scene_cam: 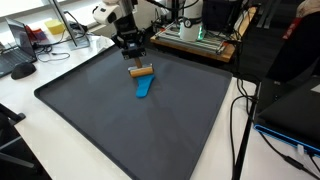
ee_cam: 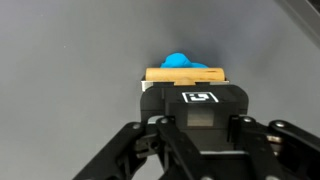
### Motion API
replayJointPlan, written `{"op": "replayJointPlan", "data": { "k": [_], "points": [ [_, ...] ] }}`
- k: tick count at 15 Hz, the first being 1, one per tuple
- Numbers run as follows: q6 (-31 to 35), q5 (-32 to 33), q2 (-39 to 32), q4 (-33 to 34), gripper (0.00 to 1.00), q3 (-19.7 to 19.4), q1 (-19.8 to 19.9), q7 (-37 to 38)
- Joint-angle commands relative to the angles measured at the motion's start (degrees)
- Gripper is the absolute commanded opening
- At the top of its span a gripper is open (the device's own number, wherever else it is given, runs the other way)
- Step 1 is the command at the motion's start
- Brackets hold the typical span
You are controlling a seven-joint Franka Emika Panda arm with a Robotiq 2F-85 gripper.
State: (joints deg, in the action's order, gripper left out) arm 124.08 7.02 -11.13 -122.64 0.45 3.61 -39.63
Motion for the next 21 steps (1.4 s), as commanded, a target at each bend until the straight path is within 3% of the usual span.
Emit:
{"op": "replayJointPlan", "data": {
  "k": [1, 2, 10, 11, 17, 21],
  "points": [
    [-0.15, 0.31, 0.11, -0.07, 0.22, 0.02, 0.02, -0.07],
    [0.10, -0.15, 0.22, 0.00, 0.47, 0.15, -0.09, -0.08],
    [0.10, -0.14, 0.13, 0.06, 0.47, 0.24, -0.17, -0.05],
    [0.10, -0.14, 0.13, 0.06, 0.22, 0.24, -0.16, -0.05],
    [-4.46, 5.85, -0.43, -0.18, 0.22, -0.78, -0.88, 2.93],
    [-7.49, 7.18, -0.55, 0.03, 0.22, -0.80, -0.53, 1.16]
  ]
}}
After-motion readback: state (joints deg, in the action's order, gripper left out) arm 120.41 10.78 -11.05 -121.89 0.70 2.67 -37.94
